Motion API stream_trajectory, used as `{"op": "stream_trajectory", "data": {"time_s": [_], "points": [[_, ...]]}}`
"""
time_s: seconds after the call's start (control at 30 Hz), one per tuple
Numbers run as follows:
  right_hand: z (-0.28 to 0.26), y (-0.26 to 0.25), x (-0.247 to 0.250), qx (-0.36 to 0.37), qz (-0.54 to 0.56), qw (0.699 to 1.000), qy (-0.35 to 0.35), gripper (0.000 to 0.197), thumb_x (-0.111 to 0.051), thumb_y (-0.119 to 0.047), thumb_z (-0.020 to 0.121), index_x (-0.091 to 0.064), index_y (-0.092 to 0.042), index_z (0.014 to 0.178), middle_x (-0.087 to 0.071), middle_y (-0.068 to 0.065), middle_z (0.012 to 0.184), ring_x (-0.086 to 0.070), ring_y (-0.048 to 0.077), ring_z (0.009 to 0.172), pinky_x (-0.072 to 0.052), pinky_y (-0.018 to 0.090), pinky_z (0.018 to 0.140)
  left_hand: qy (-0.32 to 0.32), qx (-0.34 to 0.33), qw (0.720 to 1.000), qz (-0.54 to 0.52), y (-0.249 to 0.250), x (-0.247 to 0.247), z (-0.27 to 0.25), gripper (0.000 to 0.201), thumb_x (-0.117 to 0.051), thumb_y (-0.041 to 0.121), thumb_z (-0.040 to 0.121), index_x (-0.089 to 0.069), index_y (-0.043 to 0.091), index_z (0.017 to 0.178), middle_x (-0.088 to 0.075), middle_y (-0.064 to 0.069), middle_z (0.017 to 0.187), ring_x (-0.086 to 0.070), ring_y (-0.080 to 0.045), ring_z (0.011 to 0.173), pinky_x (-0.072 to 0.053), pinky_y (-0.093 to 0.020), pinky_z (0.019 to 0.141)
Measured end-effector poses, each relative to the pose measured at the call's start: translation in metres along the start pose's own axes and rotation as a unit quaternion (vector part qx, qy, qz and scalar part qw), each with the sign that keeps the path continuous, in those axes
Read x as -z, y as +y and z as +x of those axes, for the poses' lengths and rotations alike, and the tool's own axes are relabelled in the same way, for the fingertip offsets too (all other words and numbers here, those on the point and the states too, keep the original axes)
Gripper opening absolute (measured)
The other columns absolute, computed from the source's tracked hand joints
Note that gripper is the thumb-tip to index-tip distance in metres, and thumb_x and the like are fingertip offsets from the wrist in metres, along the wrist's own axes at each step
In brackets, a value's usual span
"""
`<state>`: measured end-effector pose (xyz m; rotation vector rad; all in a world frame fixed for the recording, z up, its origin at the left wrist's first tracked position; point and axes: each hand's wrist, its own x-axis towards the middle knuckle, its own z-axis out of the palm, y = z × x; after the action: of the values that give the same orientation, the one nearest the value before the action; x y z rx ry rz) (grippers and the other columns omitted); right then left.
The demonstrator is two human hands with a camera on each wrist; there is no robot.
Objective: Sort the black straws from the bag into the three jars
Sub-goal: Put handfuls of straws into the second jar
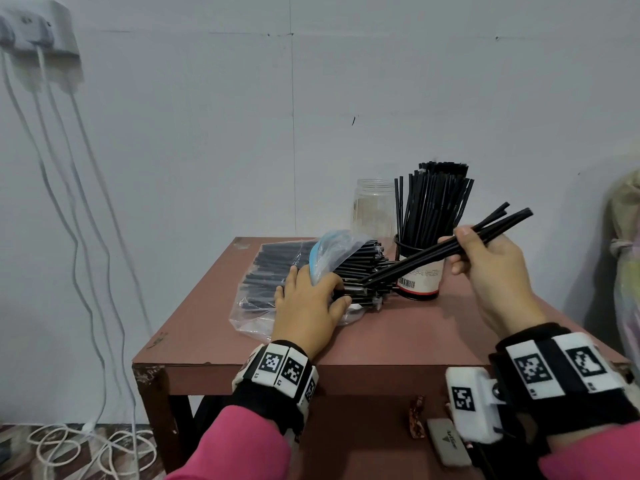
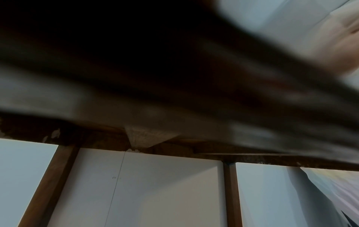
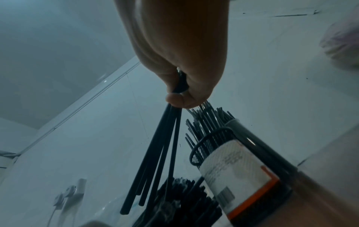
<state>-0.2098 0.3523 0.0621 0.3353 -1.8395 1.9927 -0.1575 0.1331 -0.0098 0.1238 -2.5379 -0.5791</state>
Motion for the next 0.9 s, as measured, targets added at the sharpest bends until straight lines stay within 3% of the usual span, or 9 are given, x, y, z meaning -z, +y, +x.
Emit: {"op": "stream_trajectory", "data": {"time_s": [0.2, 0.4, 0.47, 0.53, 0.6, 0.67, 0.73, 0.8, 0.9], "points": [[0.028, -0.043, 0.014, 0.056, -0.010, 0.998, 0.011, 0.019, -0.047, -0.014, 0.100, -0.056, -0.016, 0.083, -0.066, 0.000, 0.079, -0.048, 0.004, 0.049, -0.044, 0.015, 0.050, -0.002, 0.001, 1.000, -0.001, 0.000, 0.000, -0.001, 0.024, -0.053, 0.050, 0.091, -0.053, 0.036, 0.110, -0.042, -0.001, 0.129, -0.024, -0.031, 0.137, -0.023, -0.055, 0.111], [0.078, -0.088, 0.009, 0.130, -0.182, 0.974, 0.026, 0.015, -0.050, -0.022, 0.096, -0.058, -0.009, 0.096, -0.068, 0.012, 0.092, -0.052, 0.003, 0.046, -0.045, 0.022, 0.053, 0.000, 0.000, 1.000, 0.001, 0.000, 0.000, 0.000, 0.024, -0.053, 0.050, 0.091, -0.052, 0.035, 0.109, -0.041, 0.001, 0.128, -0.024, -0.029, 0.137, -0.023, -0.056, 0.111], [0.090, -0.091, 0.000, 0.127, -0.252, 0.959, 0.011, 0.020, -0.049, -0.023, 0.096, -0.059, -0.006, 0.100, -0.067, 0.016, 0.097, -0.059, 0.013, 0.059, -0.044, 0.026, 0.056, 0.001, -0.001, 1.000, 0.000, 0.000, 0.000, -0.001, 0.024, -0.053, 0.050, 0.091, -0.053, 0.035, 0.110, -0.041, 0.001, 0.128, -0.023, -0.029, 0.138, -0.023, -0.056, 0.111], [0.097, -0.090, -0.011, 0.110, -0.329, 0.938, -0.009, 0.028, -0.048, -0.023, 0.097, -0.060, 0.000, 0.107, -0.065, 0.020, 0.103, -0.063, 0.029, 0.081, -0.046, 0.030, 0.068, -0.002, 0.001, 1.000, -0.001, 0.000, 0.000, -0.001, 0.024, -0.053, 0.049, 0.091, -0.053, 0.035, 0.110, -0.040, 0.000, 0.129, -0.021, -0.028, 0.140, -0.022, -0.056, 0.112], [0.101, -0.086, -0.021, 0.088, -0.380, 0.920, -0.029, 0.032, -0.049, -0.022, 0.096, -0.060, 0.006, 0.108, -0.065, 0.025, 0.103, -0.064, 0.037, 0.093, -0.052, 0.038, 0.079, -0.004, 0.001, 1.000, -0.001, 0.000, 0.000, -0.001, 0.024, -0.053, 0.049, 0.091, -0.052, 0.035, 0.110, -0.040, 0.000, 0.130, -0.020, -0.028, 0.140, -0.021, -0.056, 0.112], [0.100, -0.078, -0.030, 0.067, -0.406, 0.910, -0.051, 0.031, -0.050, -0.019, 0.096, -0.059, 0.011, 0.101, -0.067, 0.027, 0.095, -0.067, 0.038, 0.085, -0.054, 0.040, 0.075, -0.002, 0.000, 1.000, -0.002, 0.000, 0.000, -0.001, 0.025, -0.054, 0.049, 0.091, -0.053, 0.034, 0.110, -0.040, 0.000, 0.130, -0.020, -0.029, 0.140, -0.022, -0.056, 0.112], [0.096, -0.067, -0.036, 0.057, -0.431, 0.898, -0.072, 0.025, -0.052, -0.017, 0.094, -0.058, 0.007, 0.090, -0.068, 0.026, 0.089, -0.066, 0.035, 0.074, -0.049, 0.032, 0.061, -0.002, 0.001, 1.000, -0.003, 0.000, 0.001, -0.001, 0.025, -0.054, 0.049, 0.091, -0.053, 0.034, 0.111, -0.040, 0.000, 0.130, -0.019, -0.028, 0.141, -0.020, -0.056, 0.112], [0.091, -0.054, -0.039, 0.051, -0.452, 0.887, -0.079, 0.020, -0.056, -0.016, 0.092, -0.054, 0.000, 0.080, -0.069, 0.024, 0.088, -0.064, 0.031, 0.067, -0.046, 0.026, 0.056, -0.003, 0.002, 1.000, -0.003, 0.000, 0.001, -0.001, 0.025, -0.054, 0.049, 0.091, -0.053, 0.034, 0.111, -0.040, 0.000, 0.131, -0.018, -0.027, 0.141, -0.019, -0.056, 0.113], [0.085, -0.035, -0.041, 0.026, -0.454, 0.887, -0.076, 0.023, -0.066, -0.020, 0.089, -0.050, -0.003, 0.093, -0.066, 0.020, 0.090, -0.065, 0.030, 0.064, -0.051, 0.033, 0.057, -0.002, -0.001, 1.000, -0.002, 0.000, 0.001, -0.001, 0.025, -0.054, 0.049, 0.091, -0.053, 0.034, 0.111, -0.040, 0.000, 0.130, -0.019, -0.028, 0.140, -0.021, -0.055, 0.112]]}}
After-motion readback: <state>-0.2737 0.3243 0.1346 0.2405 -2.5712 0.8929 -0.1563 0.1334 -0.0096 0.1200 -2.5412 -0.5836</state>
